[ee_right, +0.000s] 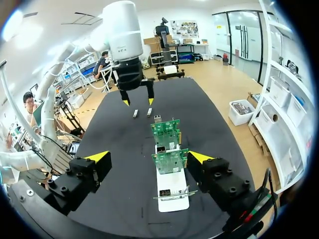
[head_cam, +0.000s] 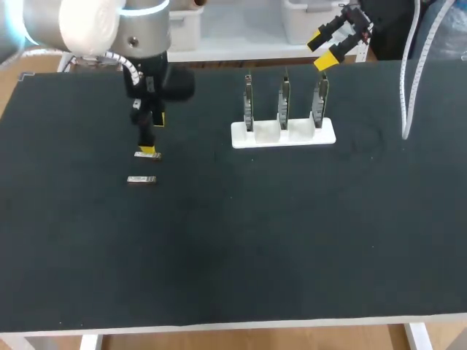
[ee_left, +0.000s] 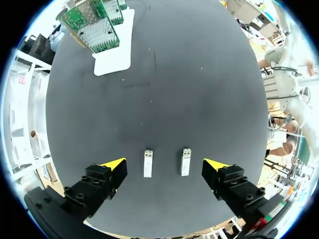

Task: Pick up the optical module with the left hand, and insert it into the network port with the right hand.

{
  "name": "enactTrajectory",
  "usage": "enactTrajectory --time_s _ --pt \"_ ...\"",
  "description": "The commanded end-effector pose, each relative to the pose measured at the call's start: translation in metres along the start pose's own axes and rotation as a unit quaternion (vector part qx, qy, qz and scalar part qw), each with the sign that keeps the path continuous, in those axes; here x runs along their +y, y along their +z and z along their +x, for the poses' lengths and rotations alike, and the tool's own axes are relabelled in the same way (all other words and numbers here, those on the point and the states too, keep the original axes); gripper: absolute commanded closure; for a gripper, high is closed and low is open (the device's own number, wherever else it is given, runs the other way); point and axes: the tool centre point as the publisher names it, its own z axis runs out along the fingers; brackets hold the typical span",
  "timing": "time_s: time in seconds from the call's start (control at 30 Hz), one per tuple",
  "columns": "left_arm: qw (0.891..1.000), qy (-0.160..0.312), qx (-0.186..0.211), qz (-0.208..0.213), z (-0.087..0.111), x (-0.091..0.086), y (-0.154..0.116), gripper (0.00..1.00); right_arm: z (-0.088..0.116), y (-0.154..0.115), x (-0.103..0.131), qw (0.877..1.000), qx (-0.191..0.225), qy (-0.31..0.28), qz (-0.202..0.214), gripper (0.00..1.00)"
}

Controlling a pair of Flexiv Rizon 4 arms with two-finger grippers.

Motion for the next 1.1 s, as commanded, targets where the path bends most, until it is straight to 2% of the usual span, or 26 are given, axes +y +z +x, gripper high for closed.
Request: enactTrajectory --time_s 0.03,0.2,0.43,0.6,0.7,0.83,1.1 --pt "1.000 0.007 0.010 -0.013 0.005 -0.007 0.010 0.00 -0.002 -0.002 -0.008 0.996 0.002 0.000 -0.088 0.00" --pt "0.999 0.015 0.034 -0.014 0.012 -0.007 0.017 0.00 -0.002 -0.002 -0.008 0.996 0.002 0.000 -0.088 0.00" --pt "0.999 -0.005 0.036 -0.013 0.018 -0.005 0.022 0.00 -0.002 -0.002 -0.008 0.996 0.002 0.000 -0.088 0.00" --pt "0.999 -0.003 0.033 -0.021 0.018 -0.002 0.023 0.00 -0.002 -0.002 -0.008 0.996 0.002 0.000 -0.088 0.00" --pt "0.997 -0.012 0.061 -0.042 0.018 -0.001 0.023 0.00 -0.002 -0.002 -0.008 0.996 0.002 0.000 -0.088 0.00" --pt "0.996 -0.001 0.075 -0.055 0.018 0.001 0.024 0.00 -0.002 -0.002 -0.008 0.996 0.002 0.000 -0.088 0.00" --pt "0.998 -0.014 0.045 -0.044 0.031 0.009 0.030 0.00 -0.002 -0.002 -0.008 0.996 0.002 0.000 -0.088 0.00"
